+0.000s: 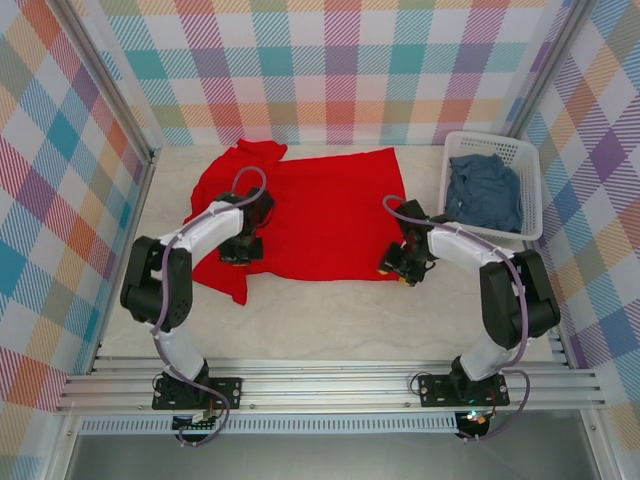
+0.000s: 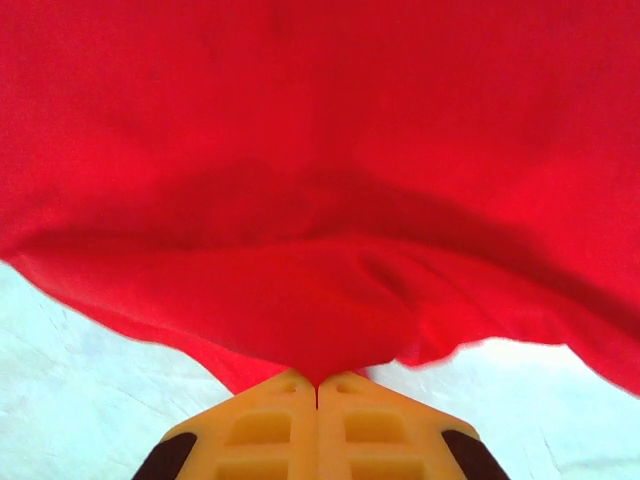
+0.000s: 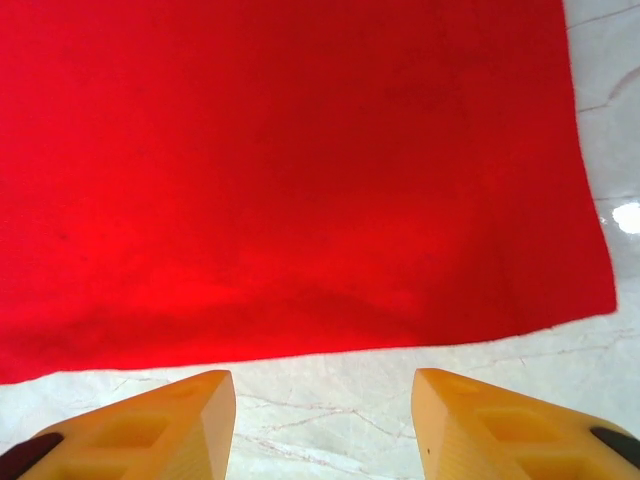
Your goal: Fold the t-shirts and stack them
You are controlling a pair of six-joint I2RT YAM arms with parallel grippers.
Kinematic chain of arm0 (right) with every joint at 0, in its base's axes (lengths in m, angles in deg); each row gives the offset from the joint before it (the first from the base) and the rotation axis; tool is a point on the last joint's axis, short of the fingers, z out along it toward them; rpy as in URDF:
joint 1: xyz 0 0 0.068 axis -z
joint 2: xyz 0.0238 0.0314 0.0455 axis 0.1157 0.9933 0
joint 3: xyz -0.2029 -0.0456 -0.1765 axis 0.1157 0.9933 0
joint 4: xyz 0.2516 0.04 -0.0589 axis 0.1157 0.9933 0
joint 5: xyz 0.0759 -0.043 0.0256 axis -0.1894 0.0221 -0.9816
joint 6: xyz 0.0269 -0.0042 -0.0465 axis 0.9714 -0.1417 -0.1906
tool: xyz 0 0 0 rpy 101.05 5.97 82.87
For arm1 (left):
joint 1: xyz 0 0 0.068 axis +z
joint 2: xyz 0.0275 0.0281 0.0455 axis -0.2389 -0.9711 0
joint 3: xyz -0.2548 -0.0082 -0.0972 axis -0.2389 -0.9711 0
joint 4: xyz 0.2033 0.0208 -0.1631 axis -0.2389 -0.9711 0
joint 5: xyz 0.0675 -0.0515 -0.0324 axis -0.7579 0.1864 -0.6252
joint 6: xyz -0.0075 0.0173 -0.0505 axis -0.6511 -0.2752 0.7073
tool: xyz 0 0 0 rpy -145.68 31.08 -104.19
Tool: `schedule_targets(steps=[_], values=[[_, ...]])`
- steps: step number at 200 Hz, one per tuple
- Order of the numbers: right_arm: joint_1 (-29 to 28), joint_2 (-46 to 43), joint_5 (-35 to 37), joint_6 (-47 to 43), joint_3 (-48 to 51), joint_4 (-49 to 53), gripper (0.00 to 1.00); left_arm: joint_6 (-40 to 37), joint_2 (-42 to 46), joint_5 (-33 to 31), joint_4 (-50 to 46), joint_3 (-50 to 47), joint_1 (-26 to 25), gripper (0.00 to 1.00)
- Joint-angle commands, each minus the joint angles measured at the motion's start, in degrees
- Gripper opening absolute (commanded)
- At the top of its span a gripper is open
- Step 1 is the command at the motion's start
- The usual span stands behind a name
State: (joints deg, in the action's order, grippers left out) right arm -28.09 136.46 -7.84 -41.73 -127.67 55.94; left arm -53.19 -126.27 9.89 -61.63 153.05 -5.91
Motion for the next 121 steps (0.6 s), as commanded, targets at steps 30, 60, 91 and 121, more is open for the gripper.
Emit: schedule_targets(steps=[30, 60, 91, 121], values=[[1.0, 9.2, 3.3, -1.6, -5.5, -0.2, 0.47, -10.5, -10.2, -4.1, -4.7, 13.0, 4.8, 0.0], [1.7, 14.8, 4.4, -3.5, -10.7, 1.3, 0.46, -12.4, -17.6, -9.6, -4.2, 18.6, 6.2, 0.26], [1.7, 15.4, 3.6, -4.8, -13.8, 2.7, 0.46, -3.8, -11.3, -13.1, -1.9, 16.9, 5.0, 0.5], [1.7, 13.4, 4.0, -6.0, -14.2, 4.1, 0.47, 6.6, 2.9, 0.2, -0.1, 6.1, 1.8, 0.53]])
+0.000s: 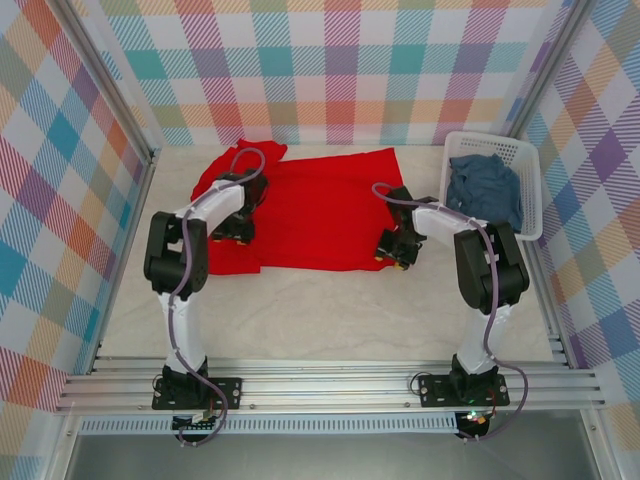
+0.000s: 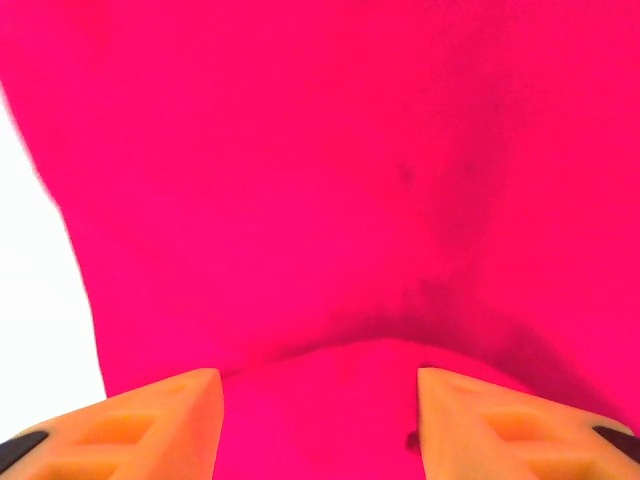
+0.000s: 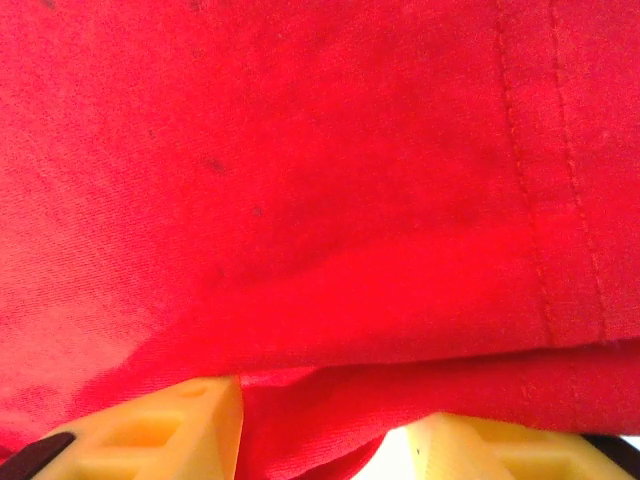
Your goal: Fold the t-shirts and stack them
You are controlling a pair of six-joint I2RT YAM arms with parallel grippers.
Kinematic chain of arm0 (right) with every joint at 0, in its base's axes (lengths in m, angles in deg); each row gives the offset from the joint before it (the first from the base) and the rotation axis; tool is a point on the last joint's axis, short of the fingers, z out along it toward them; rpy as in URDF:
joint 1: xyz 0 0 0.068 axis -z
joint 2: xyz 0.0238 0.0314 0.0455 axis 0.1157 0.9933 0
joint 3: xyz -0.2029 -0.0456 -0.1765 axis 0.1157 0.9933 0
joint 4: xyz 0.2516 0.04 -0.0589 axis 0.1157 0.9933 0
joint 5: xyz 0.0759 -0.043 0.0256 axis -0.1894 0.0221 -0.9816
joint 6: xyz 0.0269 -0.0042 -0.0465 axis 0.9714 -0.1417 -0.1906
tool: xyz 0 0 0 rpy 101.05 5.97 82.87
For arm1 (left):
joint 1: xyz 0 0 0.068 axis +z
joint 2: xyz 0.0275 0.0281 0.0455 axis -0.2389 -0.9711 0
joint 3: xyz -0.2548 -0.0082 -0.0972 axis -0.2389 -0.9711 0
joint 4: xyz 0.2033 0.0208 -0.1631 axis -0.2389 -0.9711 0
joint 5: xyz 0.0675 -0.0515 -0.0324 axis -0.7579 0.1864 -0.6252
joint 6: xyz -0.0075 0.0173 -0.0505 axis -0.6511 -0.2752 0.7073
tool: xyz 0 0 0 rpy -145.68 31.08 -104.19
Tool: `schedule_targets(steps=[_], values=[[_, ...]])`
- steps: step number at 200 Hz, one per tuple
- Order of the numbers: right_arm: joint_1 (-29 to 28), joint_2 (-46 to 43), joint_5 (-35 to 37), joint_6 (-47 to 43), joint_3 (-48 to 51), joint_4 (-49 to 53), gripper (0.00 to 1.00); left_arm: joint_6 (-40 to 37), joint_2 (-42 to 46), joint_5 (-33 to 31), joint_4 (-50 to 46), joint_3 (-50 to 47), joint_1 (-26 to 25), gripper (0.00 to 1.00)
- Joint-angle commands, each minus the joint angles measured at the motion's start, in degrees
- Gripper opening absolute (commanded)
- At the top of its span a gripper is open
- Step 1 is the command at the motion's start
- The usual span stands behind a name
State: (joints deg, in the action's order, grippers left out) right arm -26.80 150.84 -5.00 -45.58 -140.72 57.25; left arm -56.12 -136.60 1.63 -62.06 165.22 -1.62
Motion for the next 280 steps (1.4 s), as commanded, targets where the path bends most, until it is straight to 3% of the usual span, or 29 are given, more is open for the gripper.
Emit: schedule_targets(steps=[1, 39, 57, 105, 120, 152, 175, 241, 280], values=[[0.4, -1.0, 1.2, -2.2, -1.1, 2.8, 0.47, 9.8, 13.5, 8.9, 0.5, -6.6, -2.7, 0.53], [1.3, -4.1, 0.6, -1.9, 0.2, 3.7, 0.49, 13.3, 18.0, 17.7, 4.9, -18.5, -10.2, 0.55], [1.8, -5.2, 0.6, -1.7, 0.7, 3.7, 0.5, 14.0, 15.1, 16.7, 5.2, -19.9, -12.6, 0.55], [2.2, -7.5, -0.1, -1.3, 2.0, 3.4, 0.5, 11.8, 7.7, 8.7, 7.3, -19.6, -12.7, 0.53], [2.2, -8.0, -0.3, -1.2, 2.6, 3.2, 0.5, 10.6, 6.2, 5.3, 7.2, -18.1, -12.7, 0.46], [2.2, -8.8, -1.0, -1.1, 3.7, 2.3, 0.5, 8.9, 6.9, 0.7, 8.2, -17.3, -12.7, 0.16], [2.2, -8.8, -1.6, -1.2, 4.2, 1.5, 0.49, 8.4, 10.0, -3.3, 6.4, -17.4, -12.6, 0.0], [2.2, -9.0, -2.7, -2.5, 3.7, 0.6, 0.47, 12.6, 26.4, -5.3, -4.2, -18.5, -12.3, 0.0], [1.8, -9.5, -3.3, -3.8, 3.8, 0.6, 0.46, 16.1, 36.7, -5.4, -7.9, -21.6, -9.5, 0.0]])
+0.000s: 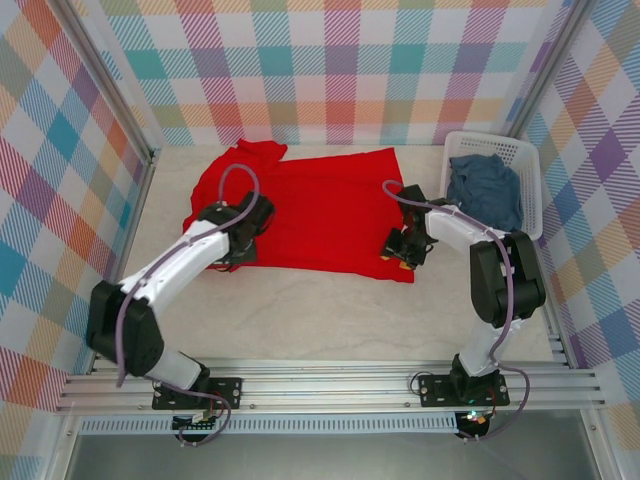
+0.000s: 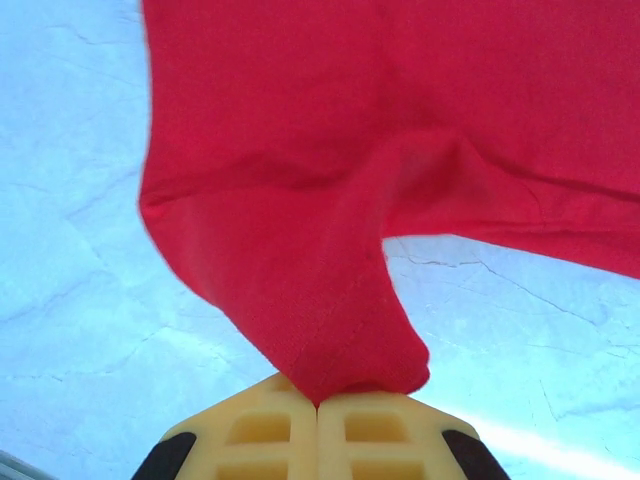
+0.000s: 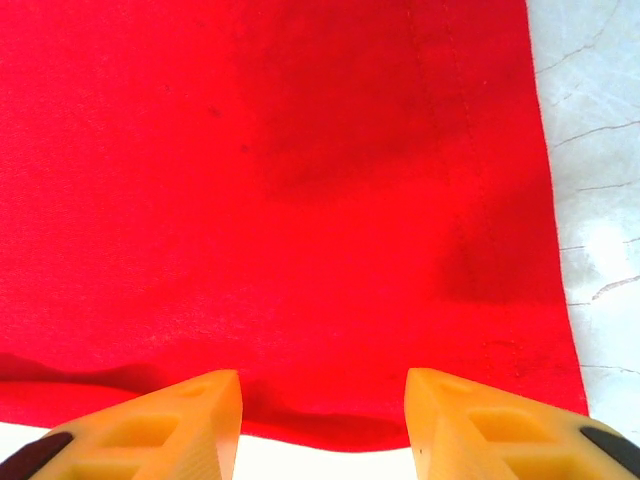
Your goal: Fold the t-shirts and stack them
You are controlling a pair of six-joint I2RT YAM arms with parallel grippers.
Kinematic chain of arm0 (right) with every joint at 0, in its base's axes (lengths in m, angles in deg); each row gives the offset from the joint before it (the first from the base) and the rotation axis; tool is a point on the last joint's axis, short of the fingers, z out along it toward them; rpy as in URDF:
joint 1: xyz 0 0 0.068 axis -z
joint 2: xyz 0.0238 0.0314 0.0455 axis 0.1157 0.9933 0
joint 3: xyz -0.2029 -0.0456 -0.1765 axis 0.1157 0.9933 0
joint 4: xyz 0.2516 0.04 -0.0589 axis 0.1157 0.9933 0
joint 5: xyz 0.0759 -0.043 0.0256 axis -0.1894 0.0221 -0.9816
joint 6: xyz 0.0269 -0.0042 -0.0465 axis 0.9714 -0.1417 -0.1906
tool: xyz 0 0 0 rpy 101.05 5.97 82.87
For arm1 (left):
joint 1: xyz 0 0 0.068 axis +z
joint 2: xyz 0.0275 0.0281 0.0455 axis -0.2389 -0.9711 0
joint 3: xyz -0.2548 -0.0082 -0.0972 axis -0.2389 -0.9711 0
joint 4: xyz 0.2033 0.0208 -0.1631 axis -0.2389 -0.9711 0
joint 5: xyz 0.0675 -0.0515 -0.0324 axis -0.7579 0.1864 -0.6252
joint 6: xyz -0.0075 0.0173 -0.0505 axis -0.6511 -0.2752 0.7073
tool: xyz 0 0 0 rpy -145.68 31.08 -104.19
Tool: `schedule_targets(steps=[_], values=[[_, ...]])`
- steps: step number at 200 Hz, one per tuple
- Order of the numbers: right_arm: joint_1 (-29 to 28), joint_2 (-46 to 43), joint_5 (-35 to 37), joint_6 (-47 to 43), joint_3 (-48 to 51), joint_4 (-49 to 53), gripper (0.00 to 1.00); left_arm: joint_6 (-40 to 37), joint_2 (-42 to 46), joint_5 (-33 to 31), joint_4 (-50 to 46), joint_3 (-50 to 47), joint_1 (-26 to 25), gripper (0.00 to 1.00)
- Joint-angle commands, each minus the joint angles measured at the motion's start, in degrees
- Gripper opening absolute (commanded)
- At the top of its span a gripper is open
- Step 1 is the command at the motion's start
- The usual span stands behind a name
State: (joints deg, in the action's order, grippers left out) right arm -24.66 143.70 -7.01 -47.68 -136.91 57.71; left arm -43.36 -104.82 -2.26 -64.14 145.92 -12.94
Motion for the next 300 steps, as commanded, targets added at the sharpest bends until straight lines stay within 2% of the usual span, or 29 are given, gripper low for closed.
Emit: schedule_targets(steps=[1, 42, 85, 118, 142, 179, 202, 232, 245, 252, 262, 273, 291, 300], values=[[-0.3, -2.4, -1.3, -1.7, 0.0, 0.2, 0.46, 3.4, 5.0, -1.5, -6.0, -2.4, 1.8, 0.0], [-0.7, -2.7, -2.0, -2.7, 1.1, 0.2, 0.46, 5.1, 11.3, 0.2, -10.2, -4.0, 2.8, 0.0], [-0.7, -3.6, -1.7, -3.1, 1.9, 0.6, 0.46, 8.2, 15.3, 10.7, -12.1, -10.9, 2.6, 0.0], [-0.7, -4.4, -1.7, -2.8, 3.2, 0.3, 0.46, 9.6, 19.6, 11.8, -12.2, -15.4, 2.6, 0.0], [-0.6, -4.6, -1.1, -2.5, 4.2, 0.1, 0.46, 9.7, 19.5, 12.9, -12.4, -17.0, 2.6, 0.0], [-0.6, -4.5, -0.1, -1.8, 4.5, -0.3, 0.46, 17.4, 13.8, 7.4, -12.7, -18.9, 2.9, 0.0], [-0.6, -4.7, -0.2, -1.6, 4.3, -0.7, 0.46, 23.1, 11.8, 9.0, -5.0, -24.8, 6.5, 0.07], [-0.7, -5.2, -0.5, -1.4, 4.1, -0.4, 0.46, 27.6, 8.0, 3.4, 1.9, -30.4, 13.5, 0.08], [-0.8, -5.5, -0.6, -1.5, 4.0, -0.1, 0.46, 27.5, 6.4, 0.6, 4.0, -30.6, 15.6, 0.18], [-0.7, -5.7, -0.6, -1.5, 3.9, 0.1, 0.46, 26.6, 5.9, -0.1, 4.6, -30.0, 16.2, 0.27], [-0.9, -6.2, -0.6, -1.6, 3.9, 0.4, 0.46, 24.8, 5.4, -1.3, 4.7, -28.4, 16.3, 0.39], [-0.9, -6.6, -0.5, -1.6, 4.1, 0.7, 0.46, 22.5, 5.4, -2.4, 3.7, -26.3, 16.0, 0.46], [-0.9, -7.5, -0.3, -1.6, 4.6, 1.1, 0.46, 19.1, 7.6, -4.0, -0.2, -21.8, 12.5, 0.47], [-0.9, -7.8, -0.2, -1.7, 4.8, 1.4, 0.46, 17.4, 9.2, -2.4, -1.5, -19.9, 9.9, 0.42]])
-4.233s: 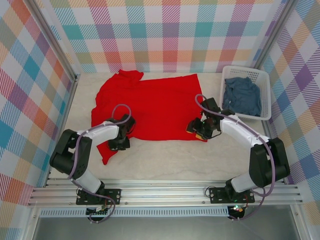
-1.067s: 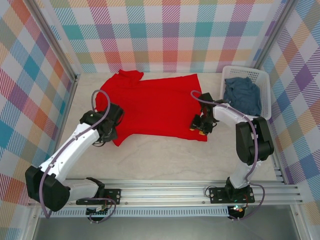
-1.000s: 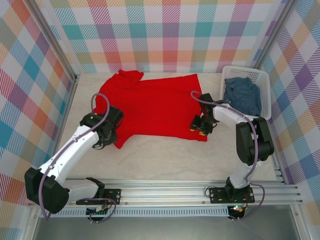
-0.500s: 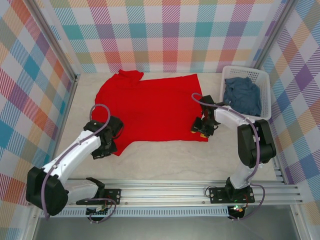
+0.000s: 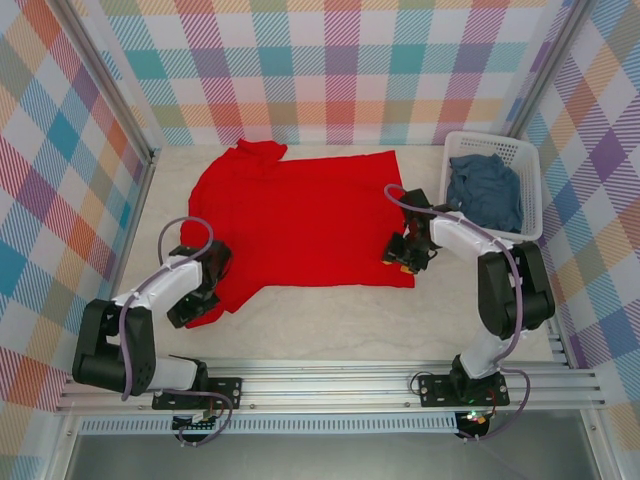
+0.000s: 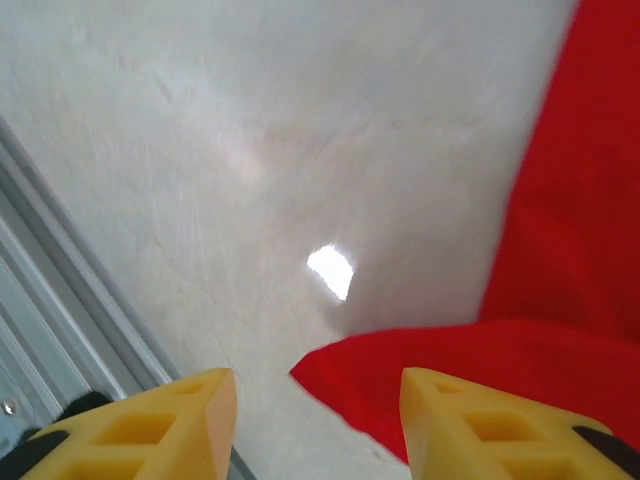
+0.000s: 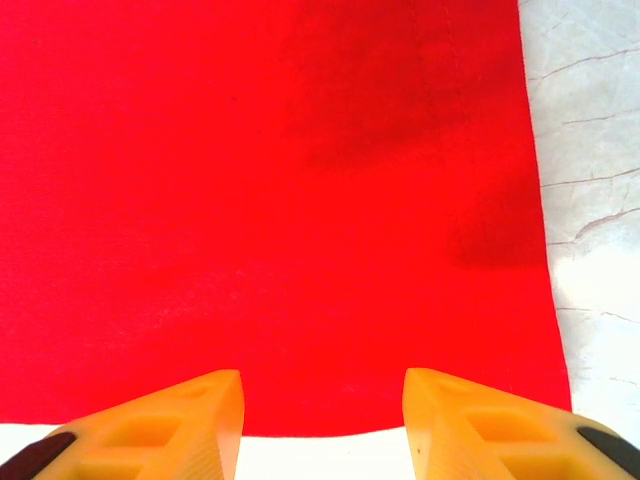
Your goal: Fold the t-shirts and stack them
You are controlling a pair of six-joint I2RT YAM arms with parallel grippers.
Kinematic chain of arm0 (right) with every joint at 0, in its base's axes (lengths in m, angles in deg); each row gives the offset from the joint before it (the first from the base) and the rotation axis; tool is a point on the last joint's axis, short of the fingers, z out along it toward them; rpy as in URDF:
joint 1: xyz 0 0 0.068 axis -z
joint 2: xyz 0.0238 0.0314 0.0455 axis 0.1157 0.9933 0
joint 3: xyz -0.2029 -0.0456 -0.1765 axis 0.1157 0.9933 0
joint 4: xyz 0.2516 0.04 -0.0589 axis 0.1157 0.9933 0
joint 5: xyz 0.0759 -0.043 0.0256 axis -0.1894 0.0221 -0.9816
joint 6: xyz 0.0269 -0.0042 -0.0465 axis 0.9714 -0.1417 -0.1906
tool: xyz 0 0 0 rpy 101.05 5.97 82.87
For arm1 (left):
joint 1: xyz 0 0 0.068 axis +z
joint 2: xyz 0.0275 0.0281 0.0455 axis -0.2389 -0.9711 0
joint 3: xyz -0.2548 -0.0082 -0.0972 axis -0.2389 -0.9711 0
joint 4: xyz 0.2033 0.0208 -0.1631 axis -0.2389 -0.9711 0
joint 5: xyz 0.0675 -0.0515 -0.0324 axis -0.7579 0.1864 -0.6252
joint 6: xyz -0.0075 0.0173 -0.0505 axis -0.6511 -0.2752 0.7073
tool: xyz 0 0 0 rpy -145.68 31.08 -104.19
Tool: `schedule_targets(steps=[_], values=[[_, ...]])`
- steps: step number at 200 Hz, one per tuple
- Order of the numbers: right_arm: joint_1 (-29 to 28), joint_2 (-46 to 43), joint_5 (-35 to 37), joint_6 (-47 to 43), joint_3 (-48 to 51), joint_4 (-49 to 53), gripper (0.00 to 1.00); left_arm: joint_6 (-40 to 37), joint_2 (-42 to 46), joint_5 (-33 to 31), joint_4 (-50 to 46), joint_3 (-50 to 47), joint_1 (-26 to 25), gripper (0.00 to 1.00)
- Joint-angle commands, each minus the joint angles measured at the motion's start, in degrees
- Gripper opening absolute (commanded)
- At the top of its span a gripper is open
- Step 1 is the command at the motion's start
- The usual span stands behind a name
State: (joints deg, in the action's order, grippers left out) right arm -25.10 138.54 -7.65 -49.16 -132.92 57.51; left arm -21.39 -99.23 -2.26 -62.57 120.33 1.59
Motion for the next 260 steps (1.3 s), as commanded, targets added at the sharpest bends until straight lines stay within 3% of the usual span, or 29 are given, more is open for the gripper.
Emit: schedule_targets(steps=[1, 16, 30, 50, 70, 109, 178, 215, 260], values=[[-0.4, -2.7, 0.4, -0.2, 0.8, 1.6, 0.46, -4.8, 3.7, -2.0, -3.1, 5.9, -4.9, 0.42], [-0.4, -3.3, 0.5, -0.2, 1.3, 1.7, 0.46, -5.6, 6.5, 5.5, -2.2, 6.5, -10.2, 0.31], [-0.4, -3.5, 0.1, -0.1, 1.5, 1.5, 0.46, -2.9, 5.9, 12.8, -0.9, 5.2, -14.0, 0.29], [-0.4, -3.8, -1.0, -0.1, 1.3, 0.5, 0.46, -0.7, 1.1, 14.8, 1.0, 4.8, -17.6, 0.27], [-0.4, -4.6, -1.7, 0.0, 1.0, 0.0, 0.46, -1.3, -4.1, 15.6, 4.7, 5.0, -17.4, 0.27], [-0.4, -5.4, -1.9, 0.2, 0.6, 0.6, 0.46, -6.5, -11.8, 16.0, 6.3, 7.1, -15.0, 0.37], [-0.4, -6.3, -2.1, 0.8, 1.6, 0.6, 0.46, -11.1, -14.8, 15.6, 10.8, 5.4, -12.9, 0.37], [-0.4, -6.0, -2.0, 0.8, 1.3, 0.9, 0.46, -12.4, -16.7, 18.2, 12.6, 3.6, -11.5, 0.27], [-0.4, -5.8, -0.9, 0.9, 1.2, 1.1, 0.46, -10.3, -13.3, 21.6, 12.3, 3.3, -12.2, 0.01]])
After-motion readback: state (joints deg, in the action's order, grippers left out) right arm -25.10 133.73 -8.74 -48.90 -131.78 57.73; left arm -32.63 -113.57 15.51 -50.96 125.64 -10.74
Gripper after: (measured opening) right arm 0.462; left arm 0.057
